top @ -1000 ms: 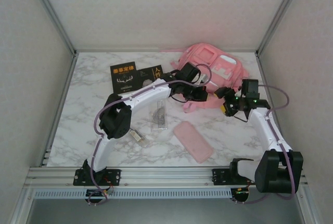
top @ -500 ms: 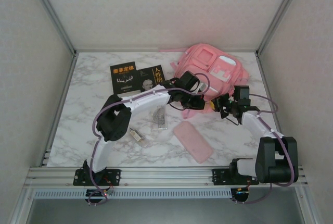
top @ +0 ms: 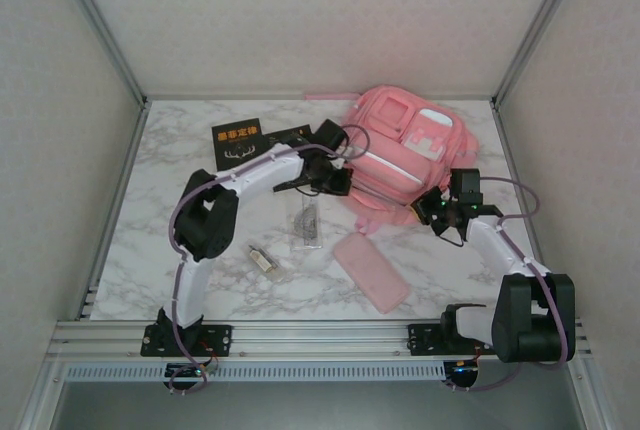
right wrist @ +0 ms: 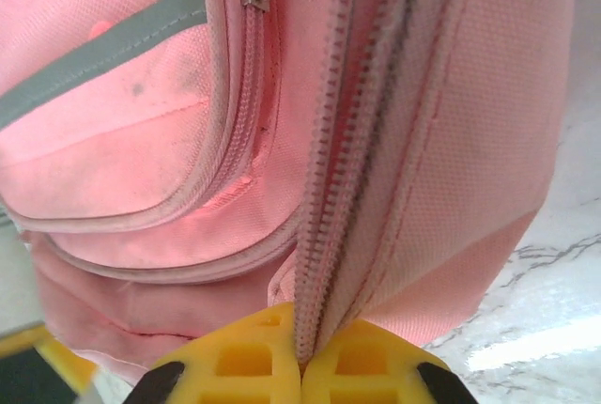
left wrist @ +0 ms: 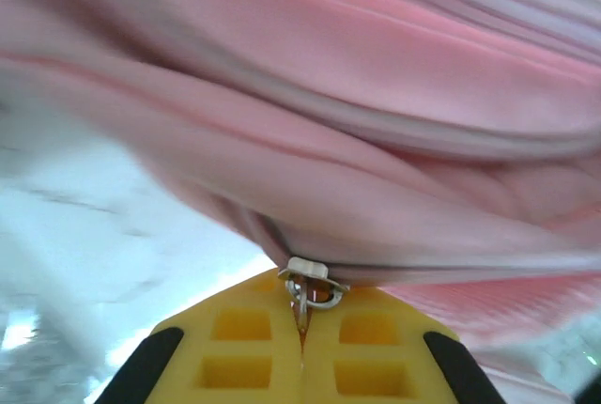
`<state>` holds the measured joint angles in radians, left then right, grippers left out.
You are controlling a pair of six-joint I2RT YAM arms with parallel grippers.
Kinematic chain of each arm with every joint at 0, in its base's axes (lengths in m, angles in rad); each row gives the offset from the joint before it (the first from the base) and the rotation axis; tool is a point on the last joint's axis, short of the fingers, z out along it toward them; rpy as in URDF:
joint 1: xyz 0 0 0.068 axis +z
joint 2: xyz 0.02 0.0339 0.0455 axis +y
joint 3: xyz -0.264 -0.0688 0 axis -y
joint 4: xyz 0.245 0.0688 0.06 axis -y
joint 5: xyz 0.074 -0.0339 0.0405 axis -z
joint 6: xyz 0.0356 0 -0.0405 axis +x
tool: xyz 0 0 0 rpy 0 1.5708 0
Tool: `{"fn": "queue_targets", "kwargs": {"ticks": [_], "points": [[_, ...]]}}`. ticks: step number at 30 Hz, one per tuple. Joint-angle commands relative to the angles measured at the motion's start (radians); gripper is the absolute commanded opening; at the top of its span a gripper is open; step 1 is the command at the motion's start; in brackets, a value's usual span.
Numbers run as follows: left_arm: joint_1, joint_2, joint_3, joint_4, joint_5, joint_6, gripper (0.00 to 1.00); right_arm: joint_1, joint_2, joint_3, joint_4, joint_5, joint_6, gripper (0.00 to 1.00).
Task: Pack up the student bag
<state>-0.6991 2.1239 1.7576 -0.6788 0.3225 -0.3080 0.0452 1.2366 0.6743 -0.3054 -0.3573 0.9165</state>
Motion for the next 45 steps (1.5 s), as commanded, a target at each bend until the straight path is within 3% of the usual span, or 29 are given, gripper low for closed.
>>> {"fn": "queue_targets", "kwargs": {"ticks": [1, 6, 12, 21, 26, 27, 28, 29, 30, 34, 39, 45], "points": [[0.066, -0.051, 0.005, -0.047, -0.152, 0.037, 0.00, -0.029, 0.005, 0.069, -0.115, 0.119, -0.165, 0.00], [0.045, -0.122, -0.050, -0.008, -0.105, 0.073, 0.00, -0.052, 0.061, 0.186, -0.233, 0.320, -0.370, 0.00], [-0.003, -0.214, -0.164, 0.010, -0.012, 0.087, 0.00, -0.068, 0.115, 0.292, -0.295, 0.544, -0.482, 0.00], [-0.166, -0.186, -0.193, 0.094, 0.115, 0.015, 0.00, -0.118, 0.253, 0.461, -0.262, 0.569, -0.515, 0.00], [-0.183, -0.088, -0.095, 0.112, 0.086, -0.010, 0.00, -0.134, 0.300, 0.572, -0.336, 0.448, -0.474, 0.00], [-0.184, -0.072, -0.072, 0.114, 0.088, -0.015, 0.00, -0.134, 0.292, 0.573, -0.347, 0.412, -0.457, 0.05], [-0.184, -0.050, -0.039, 0.116, 0.087, -0.026, 0.00, -0.134, 0.277, 0.567, -0.359, 0.370, -0.435, 0.24], [-0.184, -0.033, -0.009, 0.118, 0.087, -0.035, 0.00, -0.134, 0.256, 0.553, -0.371, 0.331, -0.413, 0.51], [-0.183, -0.021, 0.014, 0.121, 0.087, -0.043, 0.00, -0.134, 0.232, 0.537, -0.379, 0.297, -0.394, 0.65], [-0.183, 0.001, 0.080, 0.163, 0.077, -0.090, 0.00, -0.134, 0.123, 0.422, -0.402, 0.165, -0.328, 0.95], [-0.184, 0.003, 0.102, 0.217, 0.077, -0.138, 0.00, -0.132, -0.015, 0.232, -0.339, -0.021, -0.174, 0.99], [-0.192, -0.005, 0.085, 0.223, 0.085, -0.143, 0.00, -0.115, -0.100, 0.010, -0.054, -0.151, 0.137, 0.99]]}}
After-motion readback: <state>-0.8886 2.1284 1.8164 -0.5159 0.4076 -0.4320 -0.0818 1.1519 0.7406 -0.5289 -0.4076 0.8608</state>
